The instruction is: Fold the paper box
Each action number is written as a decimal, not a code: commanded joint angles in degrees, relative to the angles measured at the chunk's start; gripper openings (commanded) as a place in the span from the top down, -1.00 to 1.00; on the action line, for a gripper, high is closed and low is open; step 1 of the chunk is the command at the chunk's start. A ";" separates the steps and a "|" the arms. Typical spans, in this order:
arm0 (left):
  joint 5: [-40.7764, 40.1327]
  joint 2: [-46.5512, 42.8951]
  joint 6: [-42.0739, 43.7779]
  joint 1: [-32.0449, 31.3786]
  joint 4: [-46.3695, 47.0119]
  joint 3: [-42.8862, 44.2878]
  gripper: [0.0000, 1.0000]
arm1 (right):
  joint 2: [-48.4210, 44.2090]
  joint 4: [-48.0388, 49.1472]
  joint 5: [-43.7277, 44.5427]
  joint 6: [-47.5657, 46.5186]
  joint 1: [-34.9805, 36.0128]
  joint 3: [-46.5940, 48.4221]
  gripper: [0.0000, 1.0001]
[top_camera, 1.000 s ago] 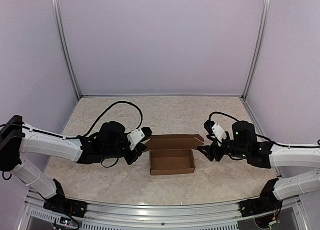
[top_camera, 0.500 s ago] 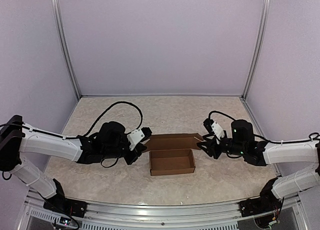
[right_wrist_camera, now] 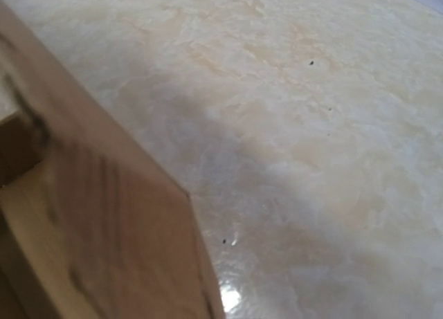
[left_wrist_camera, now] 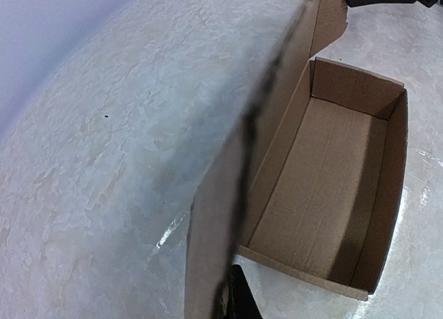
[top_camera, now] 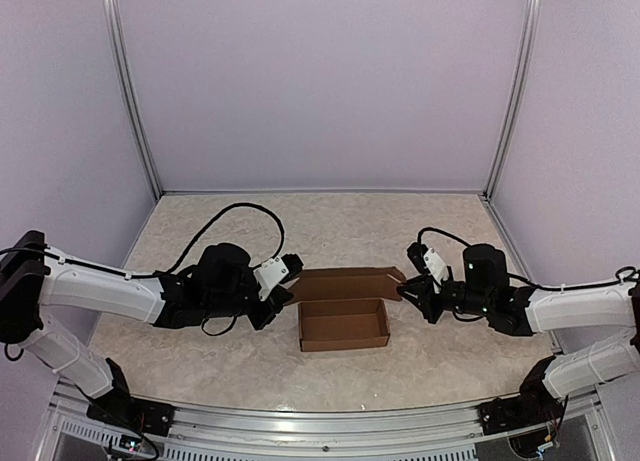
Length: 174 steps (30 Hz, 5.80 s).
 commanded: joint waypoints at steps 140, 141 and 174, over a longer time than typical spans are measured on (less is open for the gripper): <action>-16.75 6.44 -27.14 -10.29 -6.44 2.57 1.00 | 10.26 -5.49 53.56 34.96 35.38 4.92 0.82; -16.89 6.49 -27.31 -10.24 -6.49 2.67 1.00 | 9.50 -5.95 52.97 34.70 35.42 4.95 0.64; -24.70 21.81 -26.90 -10.28 11.34 9.81 1.00 | -9.17 -27.17 33.41 18.50 23.30 19.19 0.00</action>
